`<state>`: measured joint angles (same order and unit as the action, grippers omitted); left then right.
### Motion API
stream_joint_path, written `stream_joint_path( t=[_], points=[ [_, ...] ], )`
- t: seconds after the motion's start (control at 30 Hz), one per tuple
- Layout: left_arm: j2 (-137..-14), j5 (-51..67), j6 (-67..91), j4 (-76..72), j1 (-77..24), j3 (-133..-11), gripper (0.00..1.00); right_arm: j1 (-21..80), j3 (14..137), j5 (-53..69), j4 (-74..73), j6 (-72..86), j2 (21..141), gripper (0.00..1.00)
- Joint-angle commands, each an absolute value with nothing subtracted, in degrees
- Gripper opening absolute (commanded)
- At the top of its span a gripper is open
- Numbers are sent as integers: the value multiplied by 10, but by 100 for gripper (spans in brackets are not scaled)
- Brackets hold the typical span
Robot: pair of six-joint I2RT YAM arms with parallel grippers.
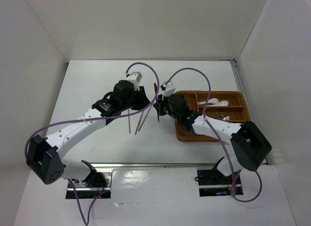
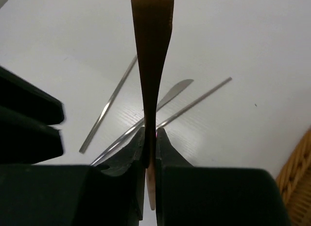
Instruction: Sort the eating utensils into containers
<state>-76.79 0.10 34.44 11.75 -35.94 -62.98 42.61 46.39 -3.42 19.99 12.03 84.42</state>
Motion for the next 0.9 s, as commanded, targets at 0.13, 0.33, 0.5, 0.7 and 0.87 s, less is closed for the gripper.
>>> stream_joint_path(
  t=[0.13,0.33,0.5,0.7,0.87],
  points=[
    [-709,-110,307,135,-362,-635,60,403,497,-278,53,347,753,0],
    [-702,-145,307,135,-362,-607,67,282,499,-395,-259,680,656,0],
    [-704,-134,312,111,-357,-582,70,199,438,-401,-358,808,593,0],
    [-717,-128,317,105,-357,-563,70,171,406,-437,-483,960,569,2],
    [-722,-123,323,99,-357,-556,70,171,388,-437,-538,1012,569,3]
  ],
)
